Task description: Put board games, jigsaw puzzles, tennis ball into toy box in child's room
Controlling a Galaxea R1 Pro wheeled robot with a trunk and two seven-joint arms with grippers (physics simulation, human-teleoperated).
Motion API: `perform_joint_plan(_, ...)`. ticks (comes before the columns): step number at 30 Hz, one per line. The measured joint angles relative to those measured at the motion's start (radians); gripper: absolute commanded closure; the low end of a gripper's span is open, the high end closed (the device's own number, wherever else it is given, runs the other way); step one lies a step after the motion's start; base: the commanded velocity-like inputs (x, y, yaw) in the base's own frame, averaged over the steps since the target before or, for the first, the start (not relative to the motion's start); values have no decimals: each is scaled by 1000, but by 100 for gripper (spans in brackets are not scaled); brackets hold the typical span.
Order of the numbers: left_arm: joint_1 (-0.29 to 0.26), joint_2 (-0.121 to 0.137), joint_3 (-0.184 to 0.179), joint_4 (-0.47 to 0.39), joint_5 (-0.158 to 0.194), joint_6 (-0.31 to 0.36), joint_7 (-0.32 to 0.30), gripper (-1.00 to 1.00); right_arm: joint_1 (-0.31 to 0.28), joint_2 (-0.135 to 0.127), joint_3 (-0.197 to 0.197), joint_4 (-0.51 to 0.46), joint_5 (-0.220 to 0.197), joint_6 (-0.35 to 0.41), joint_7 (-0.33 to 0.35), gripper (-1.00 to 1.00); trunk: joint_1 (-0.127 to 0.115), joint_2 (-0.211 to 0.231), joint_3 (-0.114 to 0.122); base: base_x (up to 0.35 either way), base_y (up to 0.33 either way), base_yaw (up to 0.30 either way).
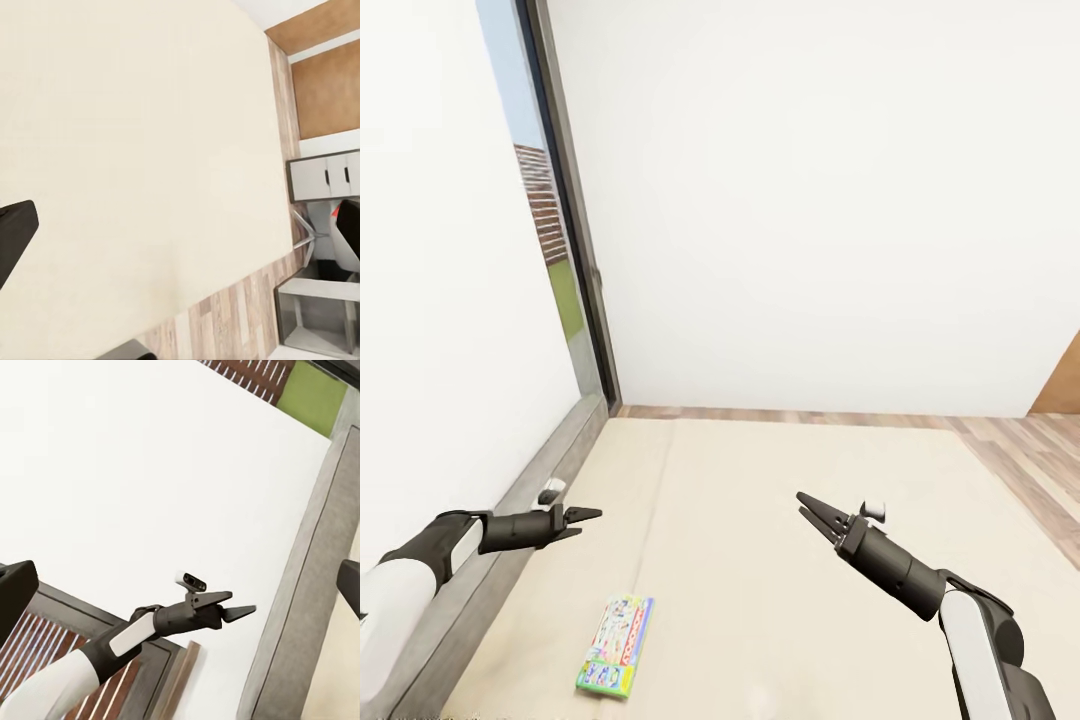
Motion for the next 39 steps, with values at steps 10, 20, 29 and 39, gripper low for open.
perform_joint_plan(10,0,-3,-1,0,0,-15,1,-100,0,0,-1,0,0,-2,-1,-100,0,0,-17,0,0,0)
perform_joint_plan(20,0,-16,-2,0,-1,-27,0,-100,0,0,-1,0,0,-4,-4,-100,0,0,-33,0,0,0)
perform_joint_plan(29,0,-16,-2,0,-1,-27,1,-100,0,0,-1,0,0,-5,-4,-100,0,0,-48,0,0,0)
perform_joint_plan(39,0,-16,-2,0,-1,-28,0,-100,0,0,0,1,1,-5,-3,-100,0,0,-64,0,0,0)
